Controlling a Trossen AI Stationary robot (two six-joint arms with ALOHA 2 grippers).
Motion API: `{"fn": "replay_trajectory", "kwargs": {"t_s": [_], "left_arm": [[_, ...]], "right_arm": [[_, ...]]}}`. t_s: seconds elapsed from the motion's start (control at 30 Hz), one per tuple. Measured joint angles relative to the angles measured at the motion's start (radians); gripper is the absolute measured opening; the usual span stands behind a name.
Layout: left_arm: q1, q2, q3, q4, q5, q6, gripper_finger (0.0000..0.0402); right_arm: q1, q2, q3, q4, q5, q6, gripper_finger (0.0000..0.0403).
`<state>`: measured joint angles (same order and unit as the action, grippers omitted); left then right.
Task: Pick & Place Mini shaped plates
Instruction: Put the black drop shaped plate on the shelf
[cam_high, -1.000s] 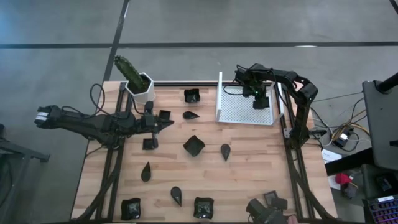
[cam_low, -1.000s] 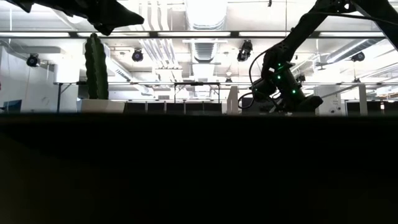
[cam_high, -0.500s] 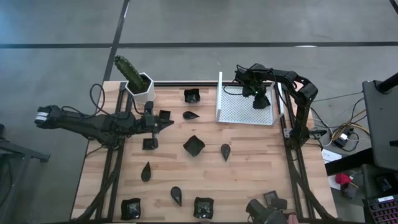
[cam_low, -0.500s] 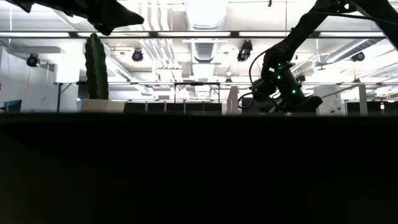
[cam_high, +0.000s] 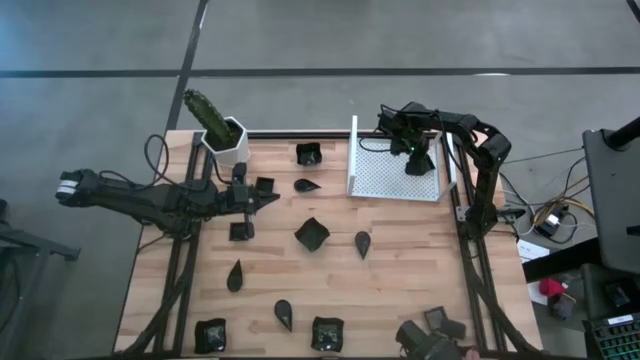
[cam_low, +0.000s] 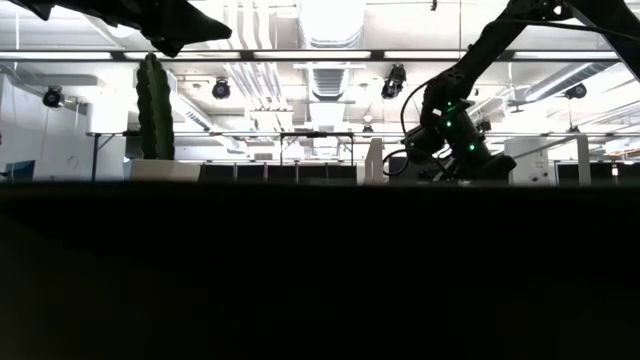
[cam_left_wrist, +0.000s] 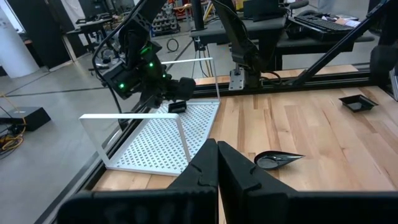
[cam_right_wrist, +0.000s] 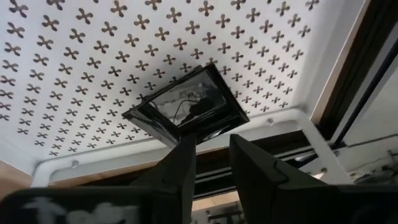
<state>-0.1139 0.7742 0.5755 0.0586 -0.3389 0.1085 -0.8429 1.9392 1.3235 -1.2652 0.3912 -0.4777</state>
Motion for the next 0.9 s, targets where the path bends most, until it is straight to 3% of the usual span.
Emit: {"fn": "replay_trajectory", "kwargs": {"t_s": [0.17,0.3,0.4,0.67,0.9], "left_arm": [[0.0,0.0,0.0,0.0,0.0,0.0,0.0],[0.0,0.0,0.0,0.0,0.0,-0.002,0.0],[0.0,0.0,0.0,0.0,0.0,-0.003,0.0],[0.0,0.0,0.0,0.0,0.001,-0.013,0.0],[0.003,0.002,0.008,0.004,-0.003,0.055,0.0]], "right_arm": [[0.0,-0.009,0.0,-0.013,-0.015,0.023,0.0068],[0.0,-0.056,0.015,-0.008,-0.113,0.019,0.0022],[0.002,-0.116,0.026,-0.007,-0.147,0.053,0.0012],[0.049,-0.351,0.024,0.008,-0.206,0.182,0.0008],[0.184,-0.597,-0.013,0.033,-0.216,0.348,0.0008]]}}
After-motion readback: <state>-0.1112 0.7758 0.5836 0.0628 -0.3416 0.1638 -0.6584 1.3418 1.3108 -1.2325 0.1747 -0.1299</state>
